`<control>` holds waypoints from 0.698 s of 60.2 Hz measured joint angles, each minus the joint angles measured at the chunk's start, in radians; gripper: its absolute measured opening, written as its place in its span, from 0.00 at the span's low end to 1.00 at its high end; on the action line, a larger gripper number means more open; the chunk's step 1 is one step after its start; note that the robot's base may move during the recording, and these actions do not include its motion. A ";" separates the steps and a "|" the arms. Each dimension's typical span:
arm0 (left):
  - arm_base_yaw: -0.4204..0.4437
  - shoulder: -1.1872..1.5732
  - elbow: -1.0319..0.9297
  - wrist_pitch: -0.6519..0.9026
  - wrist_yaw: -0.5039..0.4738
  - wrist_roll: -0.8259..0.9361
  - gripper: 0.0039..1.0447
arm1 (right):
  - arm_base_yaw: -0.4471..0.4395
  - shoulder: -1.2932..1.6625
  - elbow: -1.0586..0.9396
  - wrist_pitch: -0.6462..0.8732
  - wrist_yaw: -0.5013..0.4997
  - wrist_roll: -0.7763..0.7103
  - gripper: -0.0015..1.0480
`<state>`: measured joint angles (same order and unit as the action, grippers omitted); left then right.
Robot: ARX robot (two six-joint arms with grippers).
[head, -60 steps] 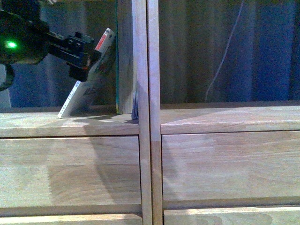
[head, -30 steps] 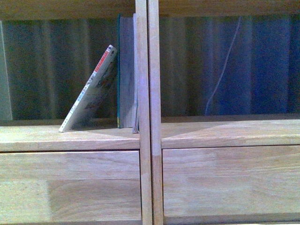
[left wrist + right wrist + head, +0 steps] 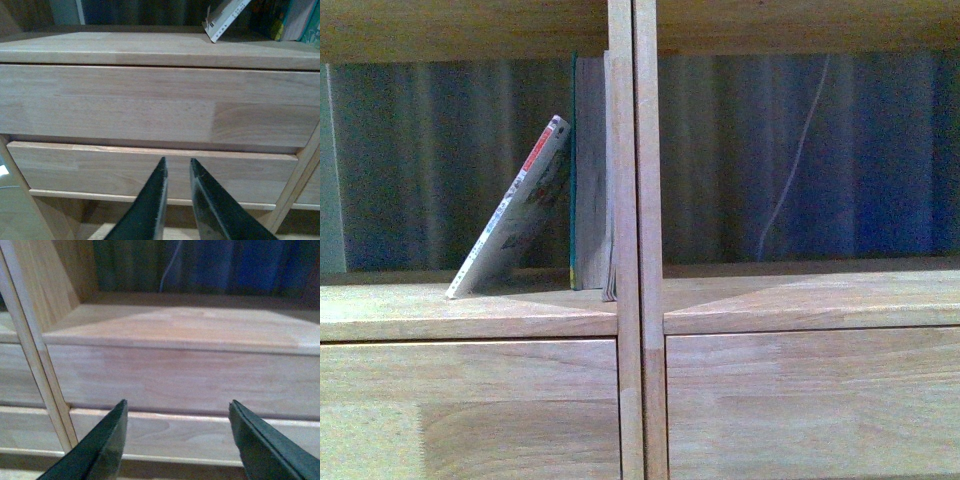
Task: Organize books on shelf
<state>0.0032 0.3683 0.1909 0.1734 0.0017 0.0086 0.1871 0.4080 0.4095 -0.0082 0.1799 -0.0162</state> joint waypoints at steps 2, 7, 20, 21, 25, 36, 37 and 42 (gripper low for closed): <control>-0.001 -0.014 -0.018 0.002 0.000 0.000 0.06 | -0.015 -0.023 -0.039 0.013 -0.023 0.002 0.44; -0.001 -0.041 -0.044 0.002 -0.002 -0.005 0.02 | -0.046 -0.066 -0.097 0.035 -0.047 0.002 0.29; -0.002 -0.105 -0.093 -0.002 -0.002 -0.006 0.02 | -0.181 -0.143 -0.208 0.062 -0.178 0.007 0.03; -0.002 -0.108 -0.096 -0.003 -0.002 -0.006 0.02 | -0.181 -0.145 -0.211 0.063 -0.178 0.007 0.03; -0.002 -0.124 -0.108 -0.010 -0.002 -0.006 0.02 | -0.182 -0.164 -0.237 0.069 -0.178 0.007 0.03; -0.002 -0.165 -0.130 -0.027 -0.002 -0.006 0.02 | -0.185 -0.295 -0.281 -0.013 -0.181 0.008 0.03; -0.002 -0.169 -0.131 -0.030 -0.002 -0.006 0.02 | -0.185 -0.300 -0.283 -0.012 -0.180 0.008 0.03; -0.002 -0.229 -0.132 -0.108 -0.002 -0.006 0.02 | -0.185 -0.312 -0.298 -0.011 -0.181 0.008 0.03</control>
<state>0.0013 0.1390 0.0586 0.0654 -0.0002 0.0029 0.0025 0.0963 0.1116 -0.0196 -0.0010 -0.0078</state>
